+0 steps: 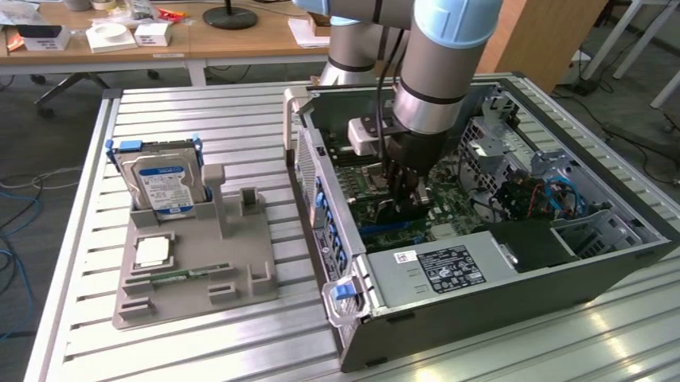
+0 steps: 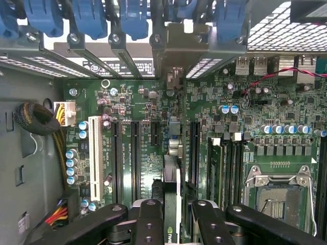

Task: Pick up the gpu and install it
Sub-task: 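Insert the gpu into the slot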

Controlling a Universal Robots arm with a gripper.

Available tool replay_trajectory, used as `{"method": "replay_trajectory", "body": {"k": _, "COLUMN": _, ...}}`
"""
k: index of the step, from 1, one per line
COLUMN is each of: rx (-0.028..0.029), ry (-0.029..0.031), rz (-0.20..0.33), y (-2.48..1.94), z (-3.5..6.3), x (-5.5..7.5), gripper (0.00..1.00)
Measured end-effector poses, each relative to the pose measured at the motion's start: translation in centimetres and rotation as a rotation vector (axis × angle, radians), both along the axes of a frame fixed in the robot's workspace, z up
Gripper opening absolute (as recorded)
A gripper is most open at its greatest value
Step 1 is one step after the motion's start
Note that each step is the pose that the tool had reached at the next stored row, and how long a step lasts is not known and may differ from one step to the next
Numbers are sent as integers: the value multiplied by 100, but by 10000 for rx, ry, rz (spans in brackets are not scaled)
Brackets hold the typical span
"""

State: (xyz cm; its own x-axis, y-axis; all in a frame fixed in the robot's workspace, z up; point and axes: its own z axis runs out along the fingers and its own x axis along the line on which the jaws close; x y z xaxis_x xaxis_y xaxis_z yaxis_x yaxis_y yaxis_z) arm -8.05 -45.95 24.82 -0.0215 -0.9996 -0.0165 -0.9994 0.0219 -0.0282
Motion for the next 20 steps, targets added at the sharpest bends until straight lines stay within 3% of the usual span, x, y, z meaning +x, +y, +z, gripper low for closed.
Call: {"method": "replay_trajectory", "body": {"k": 20, "rx": 0, "ry": -7, "rz": -3, "y": -8, "z": -1, "x": -26, "gripper": 26}}
